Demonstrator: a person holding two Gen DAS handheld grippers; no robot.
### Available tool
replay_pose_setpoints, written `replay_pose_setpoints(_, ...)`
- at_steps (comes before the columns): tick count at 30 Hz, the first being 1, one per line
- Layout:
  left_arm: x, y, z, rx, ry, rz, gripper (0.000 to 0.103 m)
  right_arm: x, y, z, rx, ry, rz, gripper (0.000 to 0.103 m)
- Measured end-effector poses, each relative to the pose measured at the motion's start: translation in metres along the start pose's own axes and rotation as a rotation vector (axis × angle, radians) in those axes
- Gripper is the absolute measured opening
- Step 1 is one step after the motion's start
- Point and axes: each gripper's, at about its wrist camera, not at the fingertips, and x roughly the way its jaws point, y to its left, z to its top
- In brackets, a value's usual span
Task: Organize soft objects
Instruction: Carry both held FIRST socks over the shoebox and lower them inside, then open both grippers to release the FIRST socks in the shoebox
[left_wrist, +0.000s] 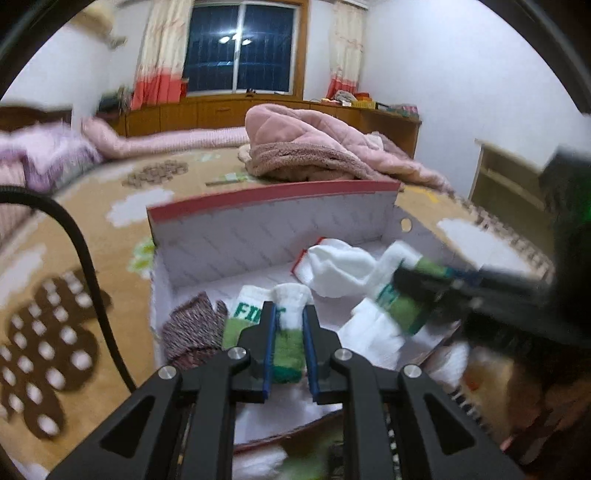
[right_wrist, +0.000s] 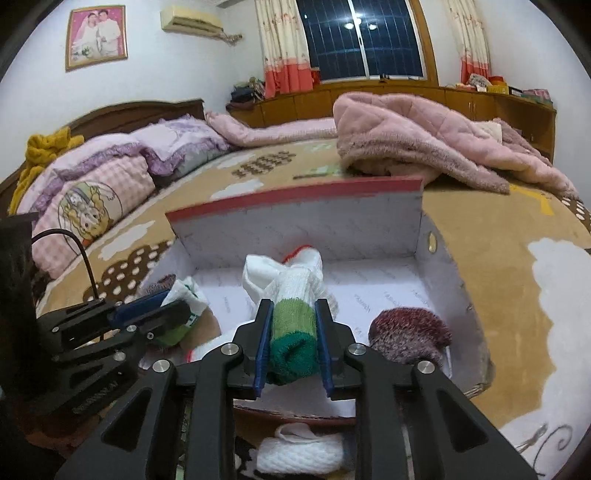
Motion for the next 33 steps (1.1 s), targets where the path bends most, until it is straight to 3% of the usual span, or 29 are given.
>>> replay_pose_setpoints(8, 0.015, 0.01, -0.006, -0.192, 0.076, -0.167, 0.012, 0.009, 0.008, -0.008, -0.056, 0.04, -0.036, 0.027)
replay_pose_setpoints(12, 0.016, -0.012, -0.01, -0.097, 0.071, -0.116, 0.012, 0.009, 0.007, -0.01, -0.058, 0.042, -0.041, 0.028)
replay_pose_setpoints(17, 0.012, -0.008, -0.011, -0.129, 0.052, -0.136, 0.012, 0.008, 0.009, -0.011, -0.073, 0.032, -0.062, 0.029)
replay_pose_setpoints(23, 0.01, -0.01, -0.011, -0.106, 0.054, -0.142, 0.012, 0.011, 0.008, -0.012, -0.061, 0.034, -0.097, 0.038)
replay_pose_setpoints(25, 0.01, -0.01, -0.011, -0.105, 0.054, -0.145, 0.016, 0.01, 0.008, -0.012, -0.06, 0.032, -0.098, 0.039)
replay_pose_setpoints(27, 0.009, -0.009, -0.01, -0.11, 0.048, -0.141, 0.028, 0.009, 0.008, -0.012, -0.054, 0.028, -0.096, 0.041)
replay_pose_setpoints(31, 0.002, -0.014, -0.008, -0.09, 0.015, -0.093, 0.042, 0.005, 0.005, -0.012, -0.029, -0.004, -0.096, 0.045)
replay_pose_setpoints(33, -0.004, -0.016, -0.006, -0.069, -0.009, -0.061, 0.059, 0.004, 0.003, -0.011, -0.022, -0.006, -0.105, 0.048)
